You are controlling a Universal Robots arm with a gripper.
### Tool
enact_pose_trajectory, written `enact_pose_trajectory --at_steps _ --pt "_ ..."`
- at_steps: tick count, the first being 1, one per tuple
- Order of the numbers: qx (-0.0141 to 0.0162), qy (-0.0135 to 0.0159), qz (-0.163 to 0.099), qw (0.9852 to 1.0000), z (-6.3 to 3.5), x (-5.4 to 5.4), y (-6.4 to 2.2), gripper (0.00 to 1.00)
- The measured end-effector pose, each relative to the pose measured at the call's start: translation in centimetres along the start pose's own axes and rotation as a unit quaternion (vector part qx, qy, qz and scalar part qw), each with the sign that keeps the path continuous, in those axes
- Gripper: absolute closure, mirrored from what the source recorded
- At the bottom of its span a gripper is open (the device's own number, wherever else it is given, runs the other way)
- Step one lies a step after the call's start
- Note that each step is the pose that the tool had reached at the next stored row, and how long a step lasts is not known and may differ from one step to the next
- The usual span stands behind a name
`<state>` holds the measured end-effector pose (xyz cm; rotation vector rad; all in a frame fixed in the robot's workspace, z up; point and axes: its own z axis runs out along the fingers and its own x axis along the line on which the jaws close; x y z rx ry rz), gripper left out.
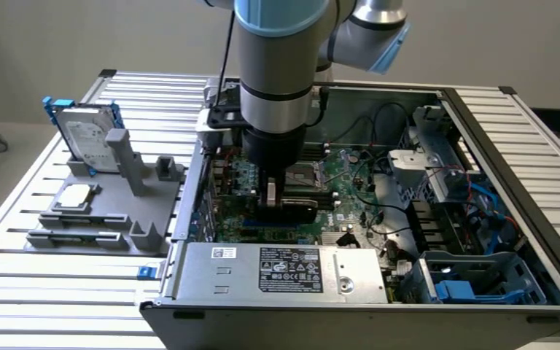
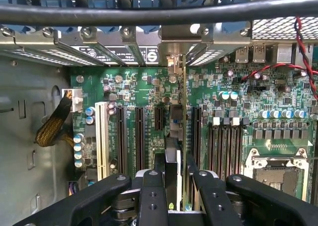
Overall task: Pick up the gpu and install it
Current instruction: 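Insert the gpu into the slot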
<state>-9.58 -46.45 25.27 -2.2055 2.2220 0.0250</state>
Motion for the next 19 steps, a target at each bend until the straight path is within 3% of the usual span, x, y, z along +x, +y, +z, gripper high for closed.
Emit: enact_pose_trajectory --at_steps 15,19 --pt "-0.0002 0.0002 -0.007 1.0 0.28 0.01 0.02 0.74" --pt "0.0005 -0.0013 -0.013 0.9999 0.4 -0.01 -0.03 0.74"
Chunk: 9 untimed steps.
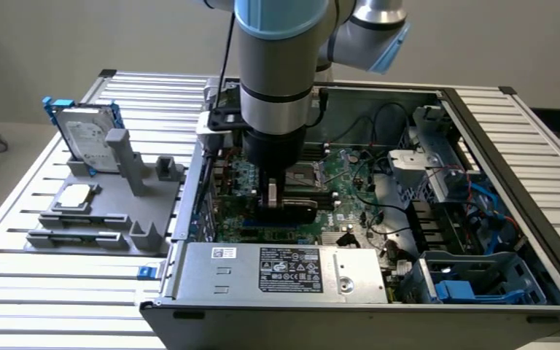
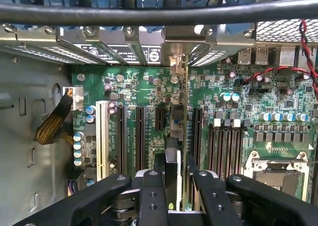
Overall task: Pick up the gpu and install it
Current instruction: 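Insert the gpu into the slot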
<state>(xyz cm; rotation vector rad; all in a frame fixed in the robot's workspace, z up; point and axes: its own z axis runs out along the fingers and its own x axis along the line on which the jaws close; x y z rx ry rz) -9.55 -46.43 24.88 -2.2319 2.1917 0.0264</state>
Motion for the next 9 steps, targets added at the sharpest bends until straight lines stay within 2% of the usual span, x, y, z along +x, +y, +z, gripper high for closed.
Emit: enact_pose_trajectory --at_steps 3,9 --pt "-0.0008 0.001 -0.002 1.0 -0.1 0.02 0.02 0.74" --pt "-0.0009 0.0011 -0.005 1.0 -0.1 0.02 0.01 0.74"
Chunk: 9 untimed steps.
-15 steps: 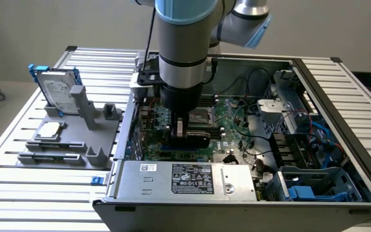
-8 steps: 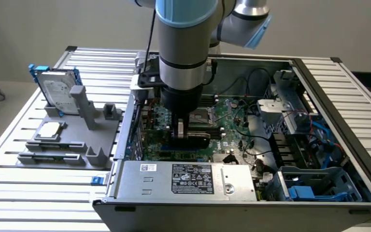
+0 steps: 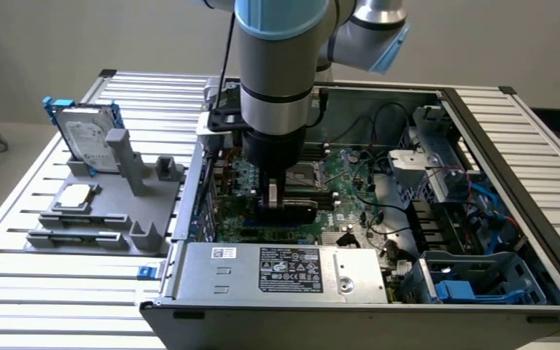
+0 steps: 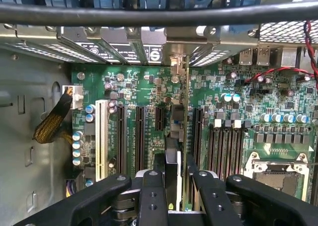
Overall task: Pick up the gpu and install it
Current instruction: 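Insert the gpu into the slot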
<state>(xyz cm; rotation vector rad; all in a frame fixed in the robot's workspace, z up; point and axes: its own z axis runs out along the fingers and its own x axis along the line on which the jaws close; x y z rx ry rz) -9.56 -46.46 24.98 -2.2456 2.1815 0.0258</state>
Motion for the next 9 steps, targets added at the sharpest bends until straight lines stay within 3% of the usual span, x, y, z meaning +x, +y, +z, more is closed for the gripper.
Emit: enact_pose_trajectory --at_steps 9 --pt "-0.0001 -0.0009 -0.003 1.0 -0.01 -0.05 -0.09 0.74"
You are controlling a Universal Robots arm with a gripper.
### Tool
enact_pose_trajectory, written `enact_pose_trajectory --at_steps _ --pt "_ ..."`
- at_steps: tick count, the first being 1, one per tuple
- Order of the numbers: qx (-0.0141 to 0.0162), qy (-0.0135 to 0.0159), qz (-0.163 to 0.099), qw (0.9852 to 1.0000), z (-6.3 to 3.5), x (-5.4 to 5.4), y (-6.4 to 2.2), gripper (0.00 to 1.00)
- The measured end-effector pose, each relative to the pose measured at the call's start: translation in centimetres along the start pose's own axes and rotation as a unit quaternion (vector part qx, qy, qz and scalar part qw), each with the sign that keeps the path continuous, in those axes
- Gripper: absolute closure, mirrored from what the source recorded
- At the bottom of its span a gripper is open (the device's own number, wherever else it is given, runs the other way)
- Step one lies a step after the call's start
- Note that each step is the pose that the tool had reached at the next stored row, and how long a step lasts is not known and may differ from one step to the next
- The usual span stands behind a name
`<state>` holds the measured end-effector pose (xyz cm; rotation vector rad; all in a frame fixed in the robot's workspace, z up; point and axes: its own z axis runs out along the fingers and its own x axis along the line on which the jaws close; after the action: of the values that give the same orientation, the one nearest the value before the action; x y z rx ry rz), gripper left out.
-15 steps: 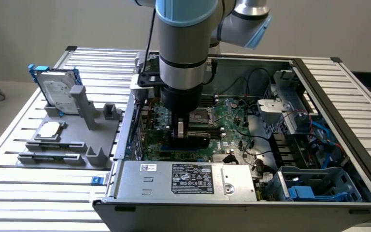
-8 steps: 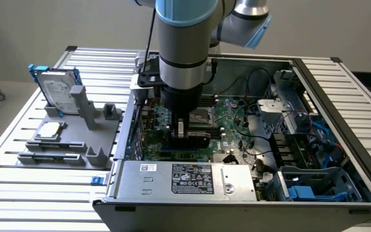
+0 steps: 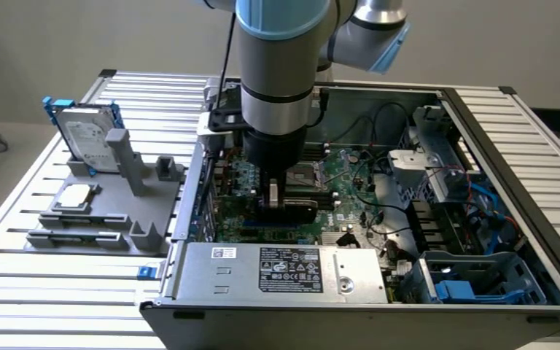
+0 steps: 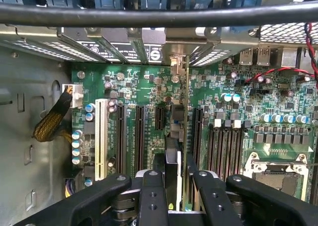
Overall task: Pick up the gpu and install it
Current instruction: 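Insert the gpu into the slot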
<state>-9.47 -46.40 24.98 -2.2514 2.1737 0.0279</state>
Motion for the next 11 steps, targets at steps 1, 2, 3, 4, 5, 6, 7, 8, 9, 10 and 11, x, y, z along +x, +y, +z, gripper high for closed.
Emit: enact_pose_trajectory --at_steps 1,2,3,4,5,6,7,8,9,10,11 --pt "0.0 -0.0005 0.0 1.0 0.01 -0.01 0.0 0.74" --pt "0.0001 -0.0008 0.0 1.0 0.01 -0.02 -0.01 0.74" --pt "0.0001 -0.0009 0.0 1.0 0.01 -0.02 -0.01 0.74" --pt "0.0 -0.0011 0.0 1.0 0.01 -0.02 -0.01 0.74" --pt "0.0 -0.0011 0.0 1.0 0.02 -0.02 -0.01 0.74" --pt "0.0 -0.0012 -0.001 1.0 0.02 -0.03 -0.01 0.74" --pt "0.0 -0.0012 -0.001 1.0 0.03 -0.03 -0.01 0.74" --pt "0.0 -0.0011 -0.001 1.0 0.03 -0.03 -0.01 0.74" --pt "0.0 -0.0012 -0.001 1.0 0.04 -0.03 -0.01 0.74" --pt "0.0001 -0.0012 -0.001 1.0 0.05 -0.03 -0.01 0.74" --pt "0.0001 -0.0012 -0.002 1.0 0.06 -0.03 -0.01 0.74"
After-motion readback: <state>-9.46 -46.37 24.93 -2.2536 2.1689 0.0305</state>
